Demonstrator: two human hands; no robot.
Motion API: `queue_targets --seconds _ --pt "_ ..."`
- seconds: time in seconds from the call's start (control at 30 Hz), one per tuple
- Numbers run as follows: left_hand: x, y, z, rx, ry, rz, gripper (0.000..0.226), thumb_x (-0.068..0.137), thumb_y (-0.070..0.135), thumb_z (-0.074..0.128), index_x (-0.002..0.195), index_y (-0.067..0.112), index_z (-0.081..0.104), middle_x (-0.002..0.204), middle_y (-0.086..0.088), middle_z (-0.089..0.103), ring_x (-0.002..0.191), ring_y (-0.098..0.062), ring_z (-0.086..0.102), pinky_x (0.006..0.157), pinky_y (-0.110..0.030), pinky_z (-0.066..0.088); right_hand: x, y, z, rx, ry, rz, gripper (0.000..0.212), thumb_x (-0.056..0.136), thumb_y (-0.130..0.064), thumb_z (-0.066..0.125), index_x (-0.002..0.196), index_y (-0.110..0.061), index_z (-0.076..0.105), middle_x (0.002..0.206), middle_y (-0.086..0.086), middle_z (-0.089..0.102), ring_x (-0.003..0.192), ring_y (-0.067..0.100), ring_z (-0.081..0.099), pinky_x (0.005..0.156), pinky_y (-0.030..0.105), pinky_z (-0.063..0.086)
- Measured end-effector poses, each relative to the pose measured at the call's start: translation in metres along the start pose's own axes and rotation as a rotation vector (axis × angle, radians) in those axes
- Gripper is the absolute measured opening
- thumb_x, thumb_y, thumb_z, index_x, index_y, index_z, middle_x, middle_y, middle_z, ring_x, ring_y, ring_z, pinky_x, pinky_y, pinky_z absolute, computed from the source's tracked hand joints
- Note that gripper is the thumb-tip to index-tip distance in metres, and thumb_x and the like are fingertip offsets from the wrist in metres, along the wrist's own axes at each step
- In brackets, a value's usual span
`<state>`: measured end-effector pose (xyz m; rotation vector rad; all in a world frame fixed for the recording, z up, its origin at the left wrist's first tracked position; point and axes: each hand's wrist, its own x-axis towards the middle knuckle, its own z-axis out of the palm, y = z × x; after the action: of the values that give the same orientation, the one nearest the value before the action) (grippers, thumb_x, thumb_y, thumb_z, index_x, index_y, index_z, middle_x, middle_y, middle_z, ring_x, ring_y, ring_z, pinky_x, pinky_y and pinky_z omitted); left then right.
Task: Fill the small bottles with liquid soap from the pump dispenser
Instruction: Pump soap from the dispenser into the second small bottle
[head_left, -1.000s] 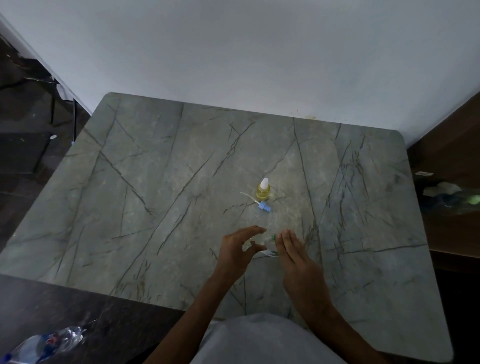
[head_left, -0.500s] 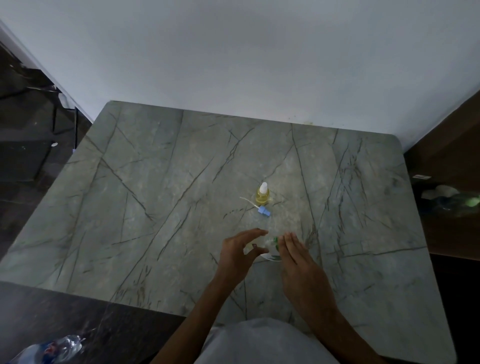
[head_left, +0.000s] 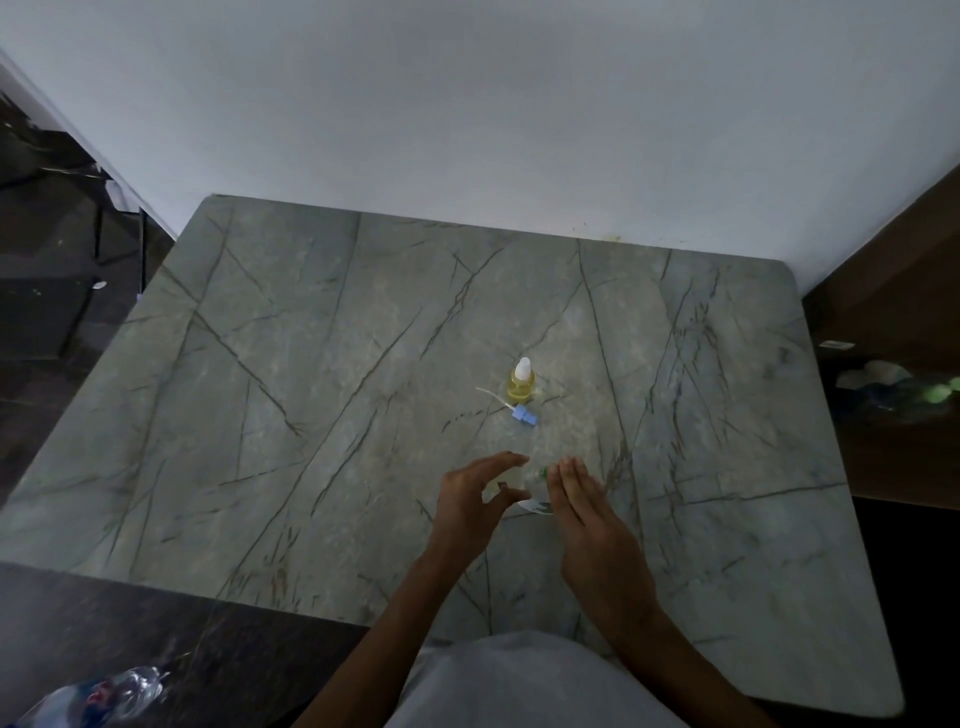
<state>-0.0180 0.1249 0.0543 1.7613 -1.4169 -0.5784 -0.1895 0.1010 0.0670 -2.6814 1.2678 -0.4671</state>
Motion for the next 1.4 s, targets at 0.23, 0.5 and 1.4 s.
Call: queue_targets --seconds 0.23,0.5,1.4 --pt "0.0000 0.0046 -0.0019 -0.008 0.013 0.015 0.044 0.071 0.012 0.084 0.112 0.018 0.071 0.113 0.005 0.070 0.106 0.008 0.056 0.090 -0.001 0.040 0.0017 -0.0012 -0.0105 0.006 -0.021 0.005 0.052 0.086 -0.009 0.032 0.131 0.006 0.054 0.136 0.024 0.054 0.128 0.034 0.052 0.100 0.045 0.049" --pt "0.0008 0.0051 -0.0016 0.003 -0.010 -0.002 0.043 0.073 0.016 0.083 0.114 0.020 0.070 0.116 0.005 0.069 0.106 0.005 0.059 0.090 -0.003 0.041 0.0019 -0.0004 -0.0084 0.020 0.026 -0.002 0.051 0.085 0.000 0.030 0.127 0.008 0.057 0.132 0.025 0.057 0.124 0.036 0.055 0.098 0.043 0.050" --pt "0.0000 0.0017 0.0023 -0.009 0.035 0.014 0.042 0.071 0.014 0.084 0.111 0.017 0.072 0.111 0.011 0.068 0.104 0.021 0.053 0.088 -0.001 0.041 0.0014 0.0032 -0.0035 0.010 0.033 -0.008 0.054 0.082 0.003 0.030 0.128 0.006 0.057 0.134 0.023 0.057 0.126 0.033 0.054 0.098 0.043 0.051"
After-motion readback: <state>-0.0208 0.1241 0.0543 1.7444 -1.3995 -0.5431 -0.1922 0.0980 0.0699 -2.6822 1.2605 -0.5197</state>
